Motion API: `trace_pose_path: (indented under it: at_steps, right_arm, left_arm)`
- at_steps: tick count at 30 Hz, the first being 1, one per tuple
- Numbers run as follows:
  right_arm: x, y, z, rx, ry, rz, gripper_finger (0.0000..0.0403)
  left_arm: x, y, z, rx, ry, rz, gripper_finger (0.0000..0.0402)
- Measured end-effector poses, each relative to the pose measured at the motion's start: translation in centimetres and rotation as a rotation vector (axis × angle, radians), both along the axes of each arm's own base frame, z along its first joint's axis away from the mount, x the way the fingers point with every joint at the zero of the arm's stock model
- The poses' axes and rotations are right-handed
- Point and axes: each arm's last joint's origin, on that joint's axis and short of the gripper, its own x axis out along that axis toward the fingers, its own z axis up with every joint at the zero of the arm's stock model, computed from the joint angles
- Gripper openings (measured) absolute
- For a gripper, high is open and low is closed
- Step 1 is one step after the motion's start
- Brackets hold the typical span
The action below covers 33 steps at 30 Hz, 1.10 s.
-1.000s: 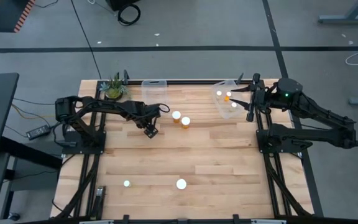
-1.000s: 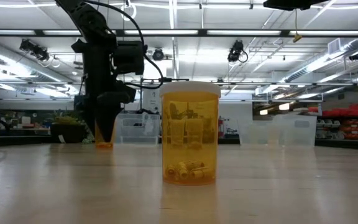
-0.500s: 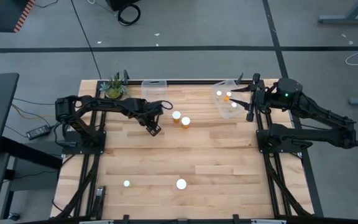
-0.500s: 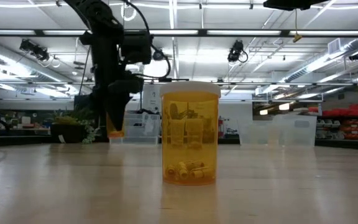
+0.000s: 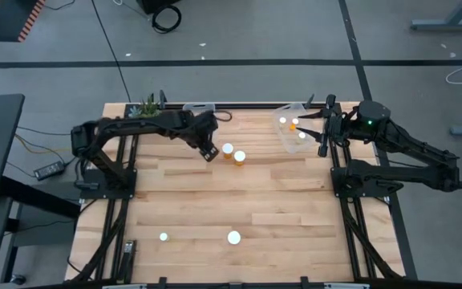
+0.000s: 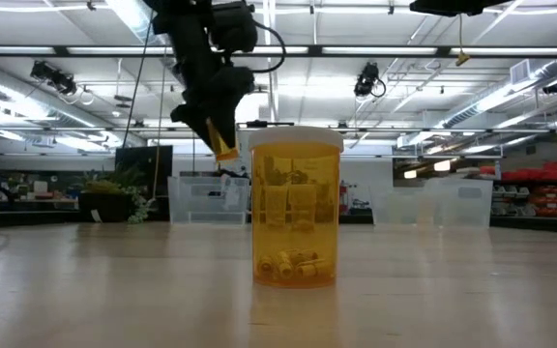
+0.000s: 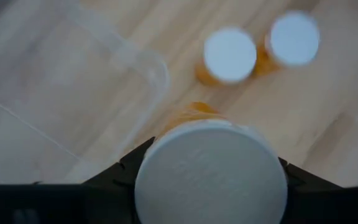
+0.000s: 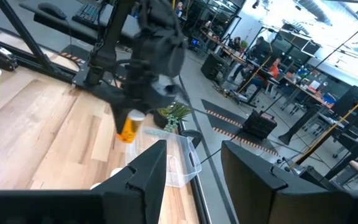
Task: Pick and place medicine bottles into bin by pill shape (circle, oval)
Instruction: Put the big pill bottle into the left transparent bin
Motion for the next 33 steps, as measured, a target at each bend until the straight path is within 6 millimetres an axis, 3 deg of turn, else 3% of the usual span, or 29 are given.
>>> trace_pose_path:
  at_steps: [9,25,33]
  right_arm:
    - [0.0,0.0,0.0,0.0,0.0,0.0,0.0161]
    - [0.5,-0.2,-0.1,0.001,0.012,0.0,0.0161]
    - [0.6,-0.3,-0.1,-0.008,0.01,0.001,0.0161]
  left_arm:
    - [-0.5,4.4,0.4,0.022,-0.009,0.092,0.0193]
    - [0.8,14.0,-3.5,0.008,0.119,0.175,0.0198]
    - [1.3,16.6,-5.5,0.002,0.191,0.2,0.0198]
